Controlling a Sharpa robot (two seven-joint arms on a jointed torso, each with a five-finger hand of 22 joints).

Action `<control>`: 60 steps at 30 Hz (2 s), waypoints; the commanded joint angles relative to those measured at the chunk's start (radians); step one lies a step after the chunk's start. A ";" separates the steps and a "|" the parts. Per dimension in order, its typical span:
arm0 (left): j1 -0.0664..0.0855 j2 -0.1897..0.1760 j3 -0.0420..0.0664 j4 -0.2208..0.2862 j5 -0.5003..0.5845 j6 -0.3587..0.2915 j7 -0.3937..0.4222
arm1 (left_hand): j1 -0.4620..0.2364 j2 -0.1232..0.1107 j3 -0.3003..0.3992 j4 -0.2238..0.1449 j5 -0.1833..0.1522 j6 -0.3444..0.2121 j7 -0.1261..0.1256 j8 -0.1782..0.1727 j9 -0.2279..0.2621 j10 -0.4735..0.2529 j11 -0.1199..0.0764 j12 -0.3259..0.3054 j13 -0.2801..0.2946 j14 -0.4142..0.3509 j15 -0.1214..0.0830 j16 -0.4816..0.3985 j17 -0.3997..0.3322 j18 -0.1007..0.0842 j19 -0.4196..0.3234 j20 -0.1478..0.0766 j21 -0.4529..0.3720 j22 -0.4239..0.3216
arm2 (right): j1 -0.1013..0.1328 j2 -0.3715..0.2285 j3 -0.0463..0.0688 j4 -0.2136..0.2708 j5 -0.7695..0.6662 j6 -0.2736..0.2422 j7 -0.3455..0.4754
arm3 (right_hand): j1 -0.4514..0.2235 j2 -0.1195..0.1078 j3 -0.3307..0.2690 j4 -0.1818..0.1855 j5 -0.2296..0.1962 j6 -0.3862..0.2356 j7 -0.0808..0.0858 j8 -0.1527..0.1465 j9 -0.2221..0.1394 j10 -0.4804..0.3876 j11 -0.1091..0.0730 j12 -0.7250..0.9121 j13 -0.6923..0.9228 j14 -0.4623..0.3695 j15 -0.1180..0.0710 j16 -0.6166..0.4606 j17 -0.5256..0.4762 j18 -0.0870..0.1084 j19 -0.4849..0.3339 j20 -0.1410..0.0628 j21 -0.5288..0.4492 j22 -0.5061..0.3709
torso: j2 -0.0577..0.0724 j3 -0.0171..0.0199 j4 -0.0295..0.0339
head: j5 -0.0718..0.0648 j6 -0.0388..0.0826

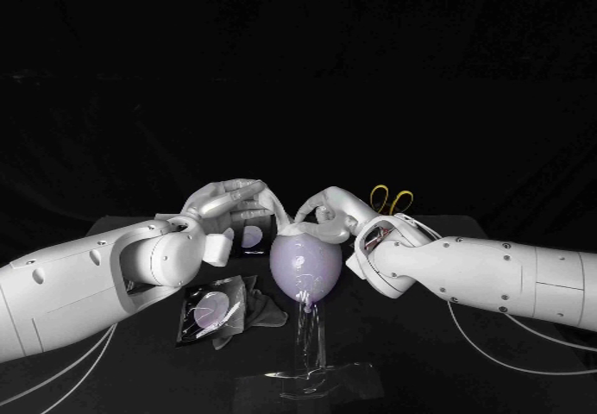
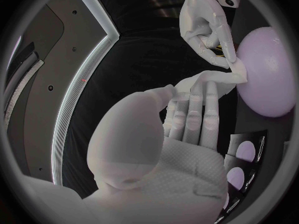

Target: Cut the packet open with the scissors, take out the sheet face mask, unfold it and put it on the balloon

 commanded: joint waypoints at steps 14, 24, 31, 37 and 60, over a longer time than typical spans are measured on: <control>0.002 0.001 0.002 -0.009 -0.003 0.014 0.009 | 0.008 -0.002 0.009 0.000 0.005 0.002 0.002 0.004 0.062 -0.002 -0.002 0.005 0.001 -0.001 -0.004 -0.005 0.002 0.011 -0.009 -0.001 -0.005 0.001 | -0.001 -0.103 0.000 0.109 -0.138 0.168 0.050 | -0.021 -0.005 0.012 -0.003 -0.003 0.001 -0.007 0.020 0.015 0.035 -0.024 0.015 0.095 0.099 -0.009 0.005 0.236 -0.018 0.031 -0.007 0.003 0.217 | 0.000 0.0010 -0.0009 | 0.000 0.002; 0.002 -0.010 0.002 0.001 -0.003 0.013 0.006 | 0.007 -0.002 0.010 0.000 0.005 0.002 0.002 0.005 0.063 -0.002 -0.002 0.006 0.002 0.000 -0.004 -0.005 0.003 0.011 -0.009 0.000 -0.005 0.001 | -0.006 -0.152 -0.001 0.159 -0.180 0.149 0.033 | -0.024 -0.007 0.014 -0.004 -0.003 0.000 -0.008 0.023 0.017 0.035 -0.025 0.014 0.095 0.099 -0.009 0.005 0.237 -0.019 0.033 -0.007 0.008 0.218 | 0.000 -0.0005 0.0006 | -0.002 0.003; 0.002 -0.027 0.001 0.015 -0.003 0.013 0.004 | 0.007 -0.002 0.010 0.000 0.006 0.002 0.002 0.005 0.063 -0.002 -0.002 0.006 0.002 0.000 -0.004 -0.005 0.003 0.011 -0.009 0.000 -0.005 0.001 | -0.022 -0.169 -0.002 0.179 -0.193 0.114 0.030 | -0.026 -0.010 0.016 -0.005 -0.003 -0.003 -0.008 0.025 0.019 0.030 -0.025 0.002 0.088 0.098 -0.009 0.002 0.232 -0.018 0.032 -0.008 0.005 0.218 | 0.000 0.0000 0.0016 | -0.002 0.002; 0.001 -0.037 0.001 0.024 -0.003 0.015 0.000 | 0.007 -0.002 0.011 0.000 0.006 0.001 0.002 0.005 0.063 -0.002 -0.002 0.006 0.002 0.000 -0.004 -0.006 0.003 0.011 -0.009 0.000 -0.005 0.001 | -0.030 -0.171 -0.004 0.181 -0.178 0.120 0.034 | -0.077 -0.059 -0.020 0.012 -0.004 -0.056 0.008 0.003 0.012 -0.022 -0.014 -0.101 0.025 0.091 0.000 -0.017 0.207 -0.009 0.008 -0.006 -0.041 0.204 | 0.000 -0.0009 0.0007 | -0.003 0.001; 0.000 -0.064 0.000 0.053 -0.007 0.014 -0.022 | 0.008 -0.004 0.013 -0.002 0.006 0.001 0.002 0.005 0.064 -0.002 -0.002 0.006 0.001 -0.001 -0.004 -0.006 0.003 0.012 -0.008 -0.001 -0.004 0.002 | -0.026 -0.198 -0.004 0.171 -0.033 0.037 0.106 | -0.078 -0.032 -0.078 0.083 0.000 -0.123 0.052 -0.082 -0.040 -0.063 0.027 -0.157 -0.014 0.085 0.036 -0.024 0.198 -0.013 0.018 0.034 -0.017 0.211 | 0.000 -0.0001 0.0012 | -0.001 -0.004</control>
